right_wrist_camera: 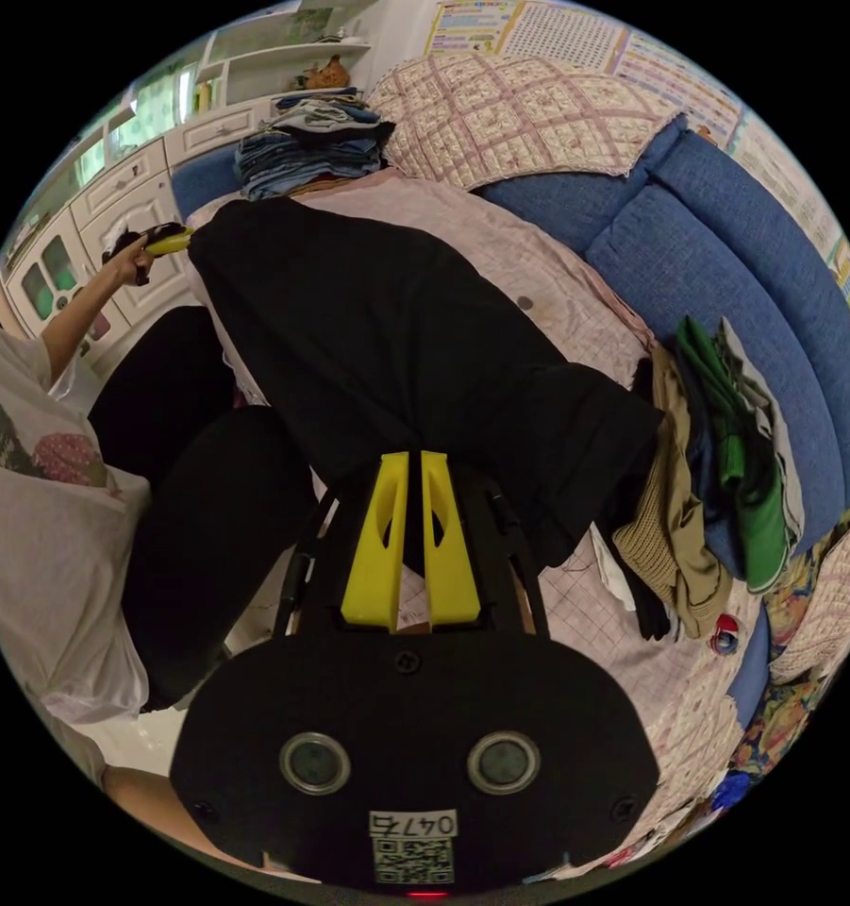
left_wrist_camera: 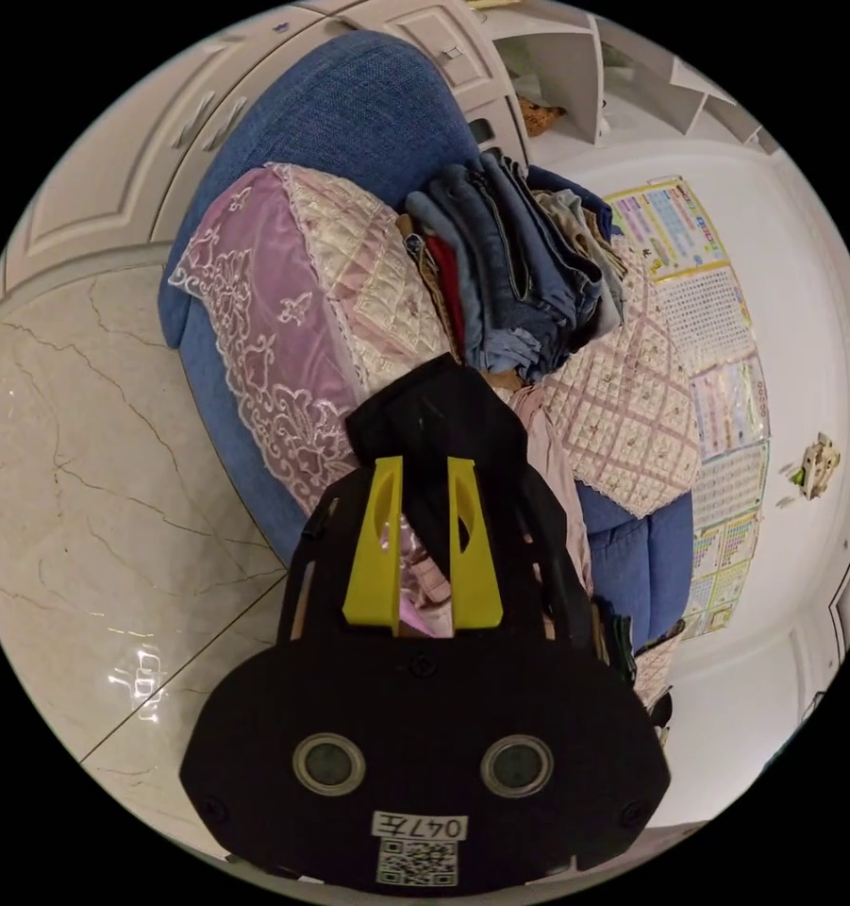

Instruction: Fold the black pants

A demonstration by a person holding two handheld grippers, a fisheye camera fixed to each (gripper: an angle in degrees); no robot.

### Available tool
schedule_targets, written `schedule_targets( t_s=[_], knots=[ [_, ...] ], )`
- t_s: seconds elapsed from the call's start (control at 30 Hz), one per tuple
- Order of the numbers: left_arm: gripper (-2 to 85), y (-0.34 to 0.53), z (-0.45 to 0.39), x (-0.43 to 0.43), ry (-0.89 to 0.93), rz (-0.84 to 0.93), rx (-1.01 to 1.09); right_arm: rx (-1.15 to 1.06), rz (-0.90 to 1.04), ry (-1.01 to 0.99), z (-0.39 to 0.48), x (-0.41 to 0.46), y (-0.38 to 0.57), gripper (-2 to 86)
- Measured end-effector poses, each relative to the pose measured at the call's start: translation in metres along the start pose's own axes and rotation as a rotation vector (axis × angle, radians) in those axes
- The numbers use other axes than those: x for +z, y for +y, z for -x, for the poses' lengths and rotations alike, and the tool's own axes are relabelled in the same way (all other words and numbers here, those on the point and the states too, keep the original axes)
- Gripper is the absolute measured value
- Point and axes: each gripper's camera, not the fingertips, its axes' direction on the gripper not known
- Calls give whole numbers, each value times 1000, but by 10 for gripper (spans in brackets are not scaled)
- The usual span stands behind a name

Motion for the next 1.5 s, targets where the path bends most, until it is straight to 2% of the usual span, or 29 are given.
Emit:
schedule_targets(
  t_s=[0.07, 0.17, 0.23, 0.27, 0.3, 0.37, 0.47, 0.57, 0.63, 0.77, 0.83, 0.87, 0.93, 1.0, 1.2, 1.37, 1.5],
  knots=[
    [6, 0, -10, -20, 95, -53, 5, -10, 6, 4, 7, 0, 1, 3],
    [-6, 5, -49, -67, 271, -194, 179, -3, 7, 6, 15, -2, 4, 0],
    [-8, 15, -73, -94, 163, -247, 293, 3, 4, -12, 19, -3, 6, 0],
    [-9, 20, -76, -97, 24, -222, 279, 6, 3, -23, 23, -2, 7, -1],
    [-9, 22, -61, -89, -43, -136, 176, 4, 1, -34, 27, -1, 8, -1],
    [-9, 32, -28, -78, -23, -33, -23, -2, 17, -24, 34, 2, 7, -1],
    [-9, 47, -36, -96, 5, -67, -32, -8, 33, -8, 44, 3, 5, -3],
    [-9, 35, -97, -111, -9, -99, 80, -10, 31, -3, 52, -1, 4, -3],
    [-9, 9, -149, -107, 80, -89, 162, 8, 11, 8, 55, -5, 2, -3],
    [-9, -49, -320, -94, 299, 34, 537, 73, -41, 66, 62, -18, -4, -4],
    [-9, -48, -368, -113, 234, 35, 612, 67, -42, 78, 68, -23, -4, -4],
    [-9, -41, -379, -126, 132, 9, 625, 56, -40, 84, 72, -27, -4, -4],
    [-9, -29, -364, -138, -29, -4, 601, 43, -44, 86, 78, -32, -1, -4],
    [-9, -16, -313, -138, -133, 88, 519, 47, -80, 63, 79, -38, 2, -4],
    [-9, 19, -183, -126, -187, 283, 235, -4, -24, 15, 85, -25, -8, -4],
    [-9, 16, -172, -143, -94, 260, 159, -44, 25, 19, 92, -19, -24, -5],
    [-9, -4, -212, -157, -56, 232, 253, -55, 31, 9, 94, -21, -35, -5]
  ],
)
